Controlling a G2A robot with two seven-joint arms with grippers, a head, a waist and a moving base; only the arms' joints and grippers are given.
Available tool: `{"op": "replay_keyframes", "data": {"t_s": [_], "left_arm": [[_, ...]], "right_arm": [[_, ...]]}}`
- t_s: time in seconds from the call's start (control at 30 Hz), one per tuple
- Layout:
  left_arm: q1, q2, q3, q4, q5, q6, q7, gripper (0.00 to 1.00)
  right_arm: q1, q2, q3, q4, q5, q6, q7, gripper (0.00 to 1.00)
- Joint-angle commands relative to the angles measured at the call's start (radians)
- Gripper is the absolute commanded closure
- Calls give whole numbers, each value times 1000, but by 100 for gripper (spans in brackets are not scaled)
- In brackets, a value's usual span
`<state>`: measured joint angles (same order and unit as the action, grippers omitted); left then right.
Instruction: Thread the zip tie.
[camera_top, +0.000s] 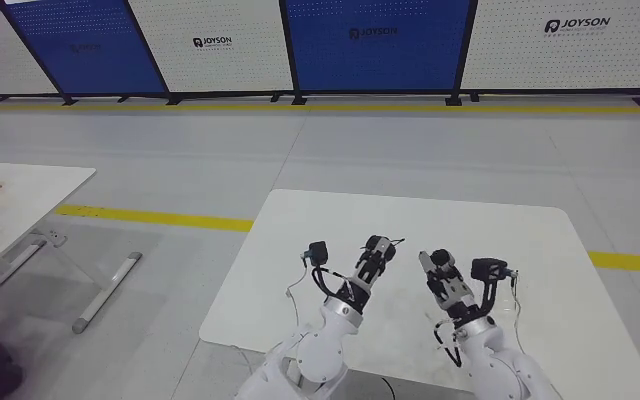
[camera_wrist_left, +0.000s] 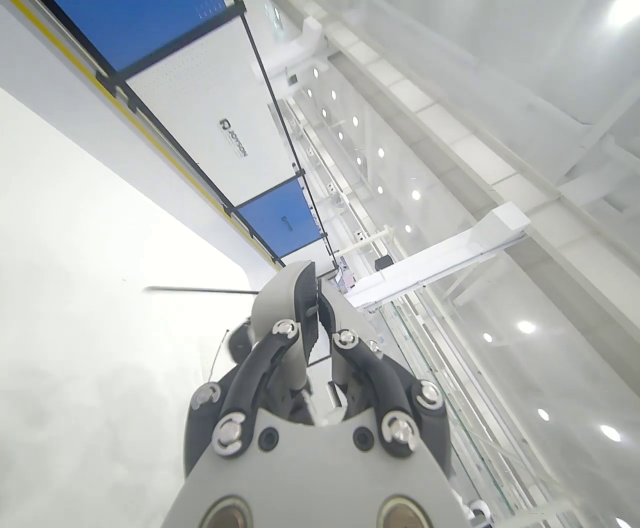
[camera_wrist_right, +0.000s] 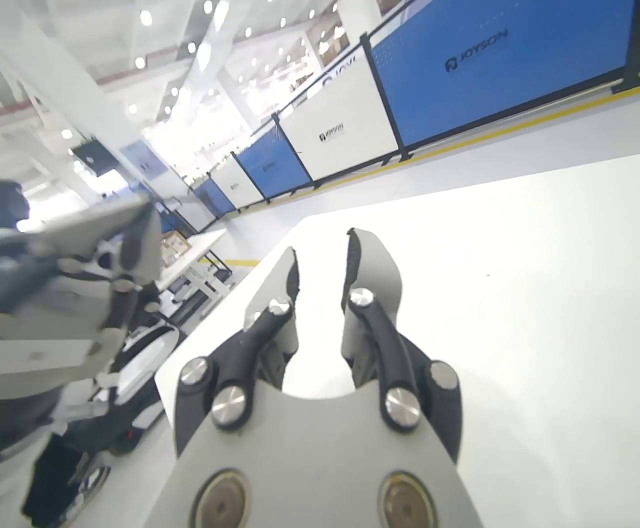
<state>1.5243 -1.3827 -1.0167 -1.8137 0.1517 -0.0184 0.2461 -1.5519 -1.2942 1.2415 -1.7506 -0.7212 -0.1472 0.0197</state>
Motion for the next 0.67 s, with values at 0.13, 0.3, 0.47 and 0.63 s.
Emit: {"op": "replay_keyframes", "data": {"t_s": [0.13, 0.3, 0.47, 0.63], "left_arm": [[20, 1, -62, 43, -65, -15, 53, 100], [24, -1, -103, 85, -121, -28, 96, 100], [16, -4, -120, 121, -164, -43, 106, 100], [16, -4, -120, 121, -164, -43, 106, 100]], "right_arm": [[-80, 2, 177, -76, 287, 2, -138, 0], [-139, 7, 321, -98, 428, -22, -172, 0], [-164, 8, 364, -112, 474, -35, -170, 0], [-164, 8, 364, -112, 474, -35, -170, 0]]}}
